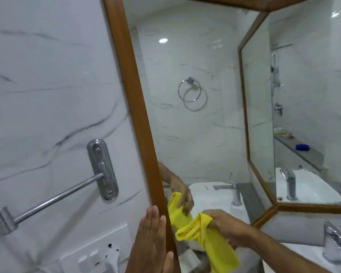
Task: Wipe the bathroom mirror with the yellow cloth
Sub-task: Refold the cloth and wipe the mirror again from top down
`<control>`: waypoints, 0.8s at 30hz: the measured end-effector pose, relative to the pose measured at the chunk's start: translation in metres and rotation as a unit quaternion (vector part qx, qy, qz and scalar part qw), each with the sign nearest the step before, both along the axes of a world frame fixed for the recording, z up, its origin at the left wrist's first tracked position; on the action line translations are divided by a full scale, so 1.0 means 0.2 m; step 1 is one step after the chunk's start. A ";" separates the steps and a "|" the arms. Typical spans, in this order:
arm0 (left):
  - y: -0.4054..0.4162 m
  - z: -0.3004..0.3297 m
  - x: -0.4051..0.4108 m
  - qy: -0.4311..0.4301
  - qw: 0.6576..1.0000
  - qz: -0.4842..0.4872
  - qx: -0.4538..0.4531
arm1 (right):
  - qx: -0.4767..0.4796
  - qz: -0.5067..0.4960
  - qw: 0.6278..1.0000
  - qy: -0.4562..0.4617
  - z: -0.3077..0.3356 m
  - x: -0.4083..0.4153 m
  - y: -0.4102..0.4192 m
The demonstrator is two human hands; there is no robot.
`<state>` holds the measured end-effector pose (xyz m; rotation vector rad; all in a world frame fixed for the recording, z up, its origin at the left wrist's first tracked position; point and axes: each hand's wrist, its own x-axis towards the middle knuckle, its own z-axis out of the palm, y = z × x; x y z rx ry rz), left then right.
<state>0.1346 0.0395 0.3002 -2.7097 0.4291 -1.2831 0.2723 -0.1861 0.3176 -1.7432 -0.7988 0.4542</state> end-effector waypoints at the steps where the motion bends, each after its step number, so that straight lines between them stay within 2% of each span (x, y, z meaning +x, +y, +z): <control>1: 0.01 0.11 0.00 -0.015 1.000 -0.017 0.018 | 0.008 -0.017 1.000 -0.022 0.15 0.01 -0.01; 4: 0.01 0.51 0.02 -0.057 0.997 -0.031 0.037 | 0.082 -0.055 0.993 -0.070 0.58 0.04 -0.01; 6: 0.02 0.84 0.05 -0.075 0.995 -0.015 0.065 | 0.145 -0.130 0.969 -0.154 0.88 0.07 0.02; 8: 0.06 1.17 0.10 -0.090 0.989 0.019 0.112 | 0.188 -0.224 0.916 -0.275 1.15 0.08 0.05; 13: 0.17 1.83 0.18 -0.138 0.961 0.134 0.197 | 0.290 -0.315 0.765 -0.481 1.70 0.10 0.16; 15: 0.18 1.93 0.21 -0.117 0.957 0.163 0.212 | 0.323 -0.348 0.720 -0.506 1.88 0.14 0.21; 18: 0.20 1.93 0.26 -0.110 0.952 0.180 0.220 | 0.344 -0.387 0.708 -0.480 2.06 0.25 0.29; 20: 0.21 1.91 0.28 -0.119 0.951 0.187 0.214 | 0.283 -0.417 0.706 -0.498 2.09 0.32 0.36; 22: 0.20 1.89 0.28 -0.133 0.953 0.181 0.205 | 0.206 -0.465 0.680 -0.527 2.02 0.36 0.43; 24: 0.18 1.85 0.28 -0.146 0.957 0.176 0.178 | 0.163 -0.469 0.662 -0.562 1.93 0.36 0.47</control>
